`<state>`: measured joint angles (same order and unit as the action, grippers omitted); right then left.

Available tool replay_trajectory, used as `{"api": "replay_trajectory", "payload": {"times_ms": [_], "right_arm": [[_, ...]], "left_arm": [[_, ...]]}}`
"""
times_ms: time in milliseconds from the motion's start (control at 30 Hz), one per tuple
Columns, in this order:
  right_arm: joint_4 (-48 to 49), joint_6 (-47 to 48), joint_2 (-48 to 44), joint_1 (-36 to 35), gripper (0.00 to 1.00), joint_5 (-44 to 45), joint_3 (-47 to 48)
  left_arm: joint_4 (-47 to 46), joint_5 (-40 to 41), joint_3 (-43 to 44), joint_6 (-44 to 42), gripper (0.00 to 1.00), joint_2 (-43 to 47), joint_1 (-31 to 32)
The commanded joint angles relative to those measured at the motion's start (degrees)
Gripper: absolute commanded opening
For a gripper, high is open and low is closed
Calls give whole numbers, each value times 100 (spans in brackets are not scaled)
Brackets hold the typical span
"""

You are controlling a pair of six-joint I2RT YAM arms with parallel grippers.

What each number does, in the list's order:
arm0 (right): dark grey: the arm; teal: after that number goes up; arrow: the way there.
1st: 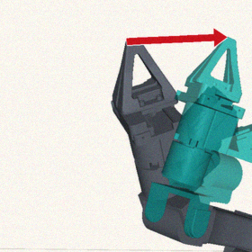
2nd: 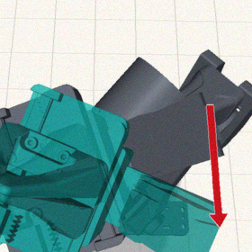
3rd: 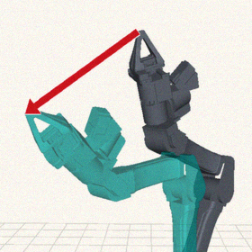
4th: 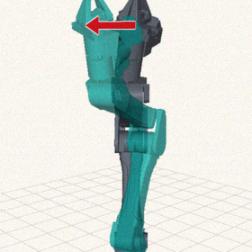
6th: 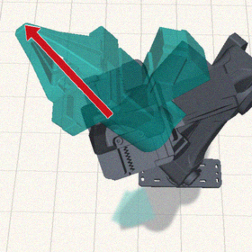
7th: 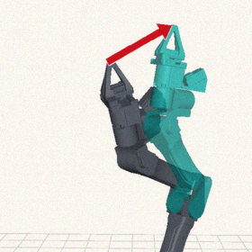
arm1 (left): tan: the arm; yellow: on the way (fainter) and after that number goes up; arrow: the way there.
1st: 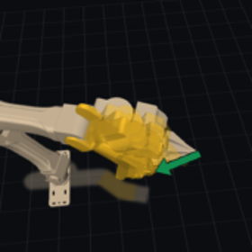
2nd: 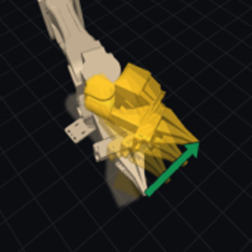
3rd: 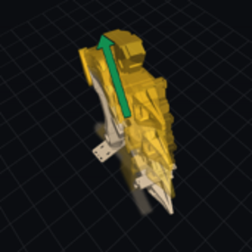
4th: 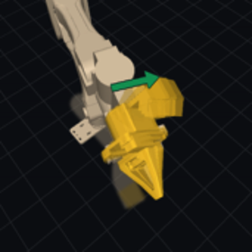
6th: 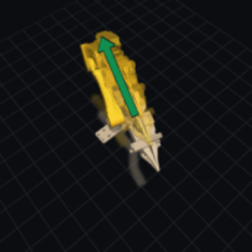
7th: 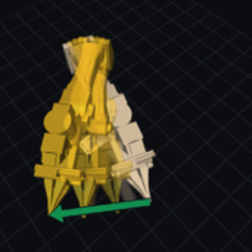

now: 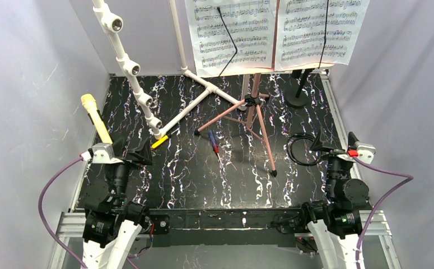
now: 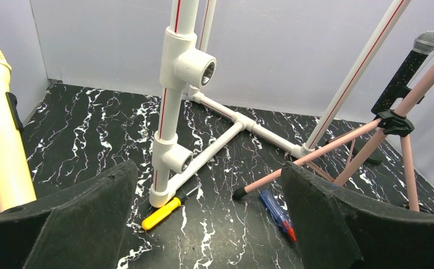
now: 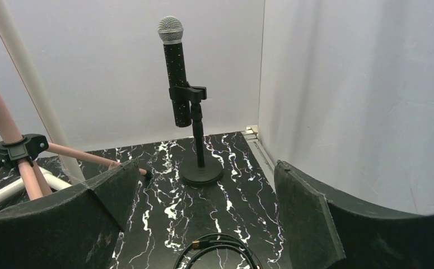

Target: Pack up the instrument practice props

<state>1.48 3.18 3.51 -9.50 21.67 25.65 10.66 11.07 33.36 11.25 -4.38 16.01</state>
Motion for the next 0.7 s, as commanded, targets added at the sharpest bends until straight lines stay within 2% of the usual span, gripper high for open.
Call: {"api": "replay_trajectory", "payload": {"times_ms": [0,367,667], "right_arm": [[236,11,140,-44,99,-8,45],[46,-12,489,-174,99,20,98],[-17,-80,627,-320,99,0,136]], "left_arm": [[-287,-151,58,48,98,-219,-107],[56,84,506,-27,98,-1091,-184],[100,972,1054,78,98,-2291,-177]]}}
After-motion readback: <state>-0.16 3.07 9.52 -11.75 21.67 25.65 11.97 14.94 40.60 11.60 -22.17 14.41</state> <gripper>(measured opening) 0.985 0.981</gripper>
